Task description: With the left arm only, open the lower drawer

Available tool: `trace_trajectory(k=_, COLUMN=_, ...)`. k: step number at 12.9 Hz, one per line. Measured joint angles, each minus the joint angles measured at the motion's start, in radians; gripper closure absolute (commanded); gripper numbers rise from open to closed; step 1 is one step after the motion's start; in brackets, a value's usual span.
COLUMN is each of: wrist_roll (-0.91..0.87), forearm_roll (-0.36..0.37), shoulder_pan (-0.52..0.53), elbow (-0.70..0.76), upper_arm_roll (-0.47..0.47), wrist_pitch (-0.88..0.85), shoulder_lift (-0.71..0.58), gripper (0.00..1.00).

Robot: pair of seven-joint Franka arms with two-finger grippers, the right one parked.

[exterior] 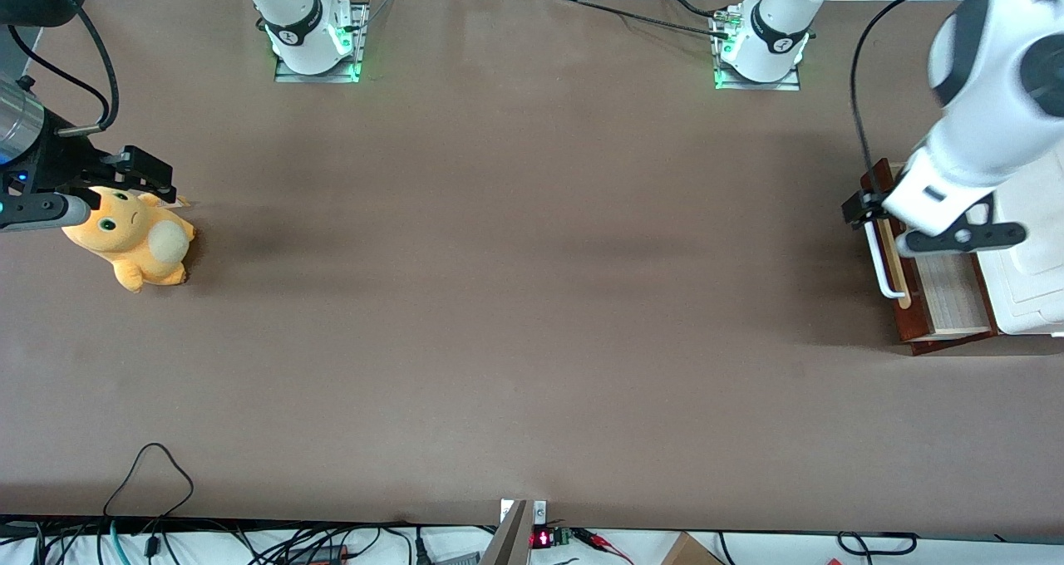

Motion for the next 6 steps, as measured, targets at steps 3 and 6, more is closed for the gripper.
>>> trace_trajectory(k=3, wrist_roll=0.05, forearm_roll=-0.078, shoulder_pan=-0.006, elbow=-0.002, upper_arm_roll=0.023, wrist_pitch=-0.002, shoulder_lift=-0.027, gripper=0.0)
trace_trajectory(k=6, wrist_roll=0.052, forearm_roll=-0.113, shoulder_pan=-0.014, elbow=-0.002, upper_arm_roll=0.037, wrist_pitch=-0.009, shoulder_lift=-0.027, gripper=0.0)
